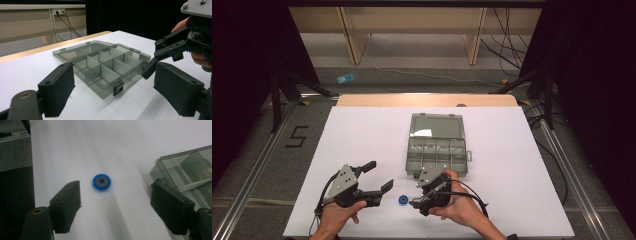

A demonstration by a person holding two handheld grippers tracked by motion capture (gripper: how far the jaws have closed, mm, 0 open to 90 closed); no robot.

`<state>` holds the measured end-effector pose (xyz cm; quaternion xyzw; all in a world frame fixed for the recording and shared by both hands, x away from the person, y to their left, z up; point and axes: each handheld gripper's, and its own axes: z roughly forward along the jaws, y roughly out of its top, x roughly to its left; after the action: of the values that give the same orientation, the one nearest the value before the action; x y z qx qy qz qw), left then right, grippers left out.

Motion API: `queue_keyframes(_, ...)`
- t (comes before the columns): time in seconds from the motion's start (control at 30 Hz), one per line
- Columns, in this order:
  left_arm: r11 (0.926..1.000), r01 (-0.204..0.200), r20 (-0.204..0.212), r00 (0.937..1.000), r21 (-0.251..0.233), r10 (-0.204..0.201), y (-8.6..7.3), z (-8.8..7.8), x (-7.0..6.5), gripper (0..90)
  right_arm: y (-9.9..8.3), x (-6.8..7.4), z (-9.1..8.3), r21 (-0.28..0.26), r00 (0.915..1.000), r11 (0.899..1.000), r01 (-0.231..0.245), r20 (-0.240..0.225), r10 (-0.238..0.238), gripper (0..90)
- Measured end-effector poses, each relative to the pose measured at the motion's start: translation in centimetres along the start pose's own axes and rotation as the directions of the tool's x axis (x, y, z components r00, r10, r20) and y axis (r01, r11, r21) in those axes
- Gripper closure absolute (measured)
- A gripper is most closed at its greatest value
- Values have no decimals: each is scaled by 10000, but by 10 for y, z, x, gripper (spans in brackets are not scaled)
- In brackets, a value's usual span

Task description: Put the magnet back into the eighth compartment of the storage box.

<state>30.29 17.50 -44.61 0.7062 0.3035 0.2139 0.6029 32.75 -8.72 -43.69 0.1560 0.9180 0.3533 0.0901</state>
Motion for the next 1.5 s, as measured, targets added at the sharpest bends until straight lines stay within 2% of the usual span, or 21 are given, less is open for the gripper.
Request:
queue_keyframes(0.37, 9999, 133, -205, 9997, -30, -134, 0, 0, 1, 163, 7, 2, 12, 413, 9991, 9987, 305, -295, -293, 275)
queue_keyframes(0.47, 10000, -40, -227, 9997, 59, 41, 0, -2, 4, 163, 10, 3, 15, 563, 9982, 9974, 441, -431, -417, 289)
queue_keyframes(0.5, 9998, 112, -154, 9998, -158, -114, 0, 0, 4, 163, 12, 3, 17, 618, 9977, 9968, 500, -493, -470, 295)
queue_keyframes(0.53, 9999, 95, -210, 9997, -54, -96, 0, -1, 4, 163, 12, 3, 18, 630, 9973, 9963, 587, -476, -557, 300)
queue_keyframes(0.57, 9997, 150, -185, 9997, -199, -153, -1, 0, 4, 163, 14, 4, 20, 710, 9969, 9955, 624, -514, -588, 304)
queue_keyframes(0.63, 9999, -69, -347, 9994, 86, 72, 0, -3, 6, 161, 15, 5, 23, 803, 9962, 9940, 737, -517, -697, 314)
queue_keyframes(0.8, 10000, -25, -435, 9990, 41, 27, 0, -4, 8, 160, 19, 5, 31, 1006, 9947, 9913, 852, -657, -788, 334)
queue_keyframes(1.1, 10000, -23, -665, 9978, -91, 17, 2, -5, 12, 161, 24, 5, 47, 1544, 9899, 9807, 1203, -929, -1068, 381)
queue_keyframes(1.13, 9998, -194, -712, 9973, -94, 186, 2, -6, 13, 161, 24, 6, 48, 1584, 9895, 9798, 1224, -964, -1081, 385)
queue_keyframes(1.37, 9998, -153, -773, 9969, -118, 143, 2, -7, 13, 161, 26, 7, 54, 1820, 9841, 9712, 1538, -1170, -1339, 425)
queue_keyframes(1.4, 9997, -103, -683, 9976, -242, 86, 2, -6, 14, 161, 26, 7, 56, 1859, 9822, 9688, 1640, -1221, -1428, 441)
queue_keyframes(1.43, 9997, -188, -808, 9966, -126, 178, 3, -8, 14, 161, 26, 7, 57, 1946, 9830, 9678, 1599, -1205, -1383, 446)
queue_keyframes(1.5, 9998, -107, -847, 9964, -171, 92, 3, -8, 14, 161, 26, 7, 58, 1972, 9821, 9665, 1643, -1242, -1416, 451)
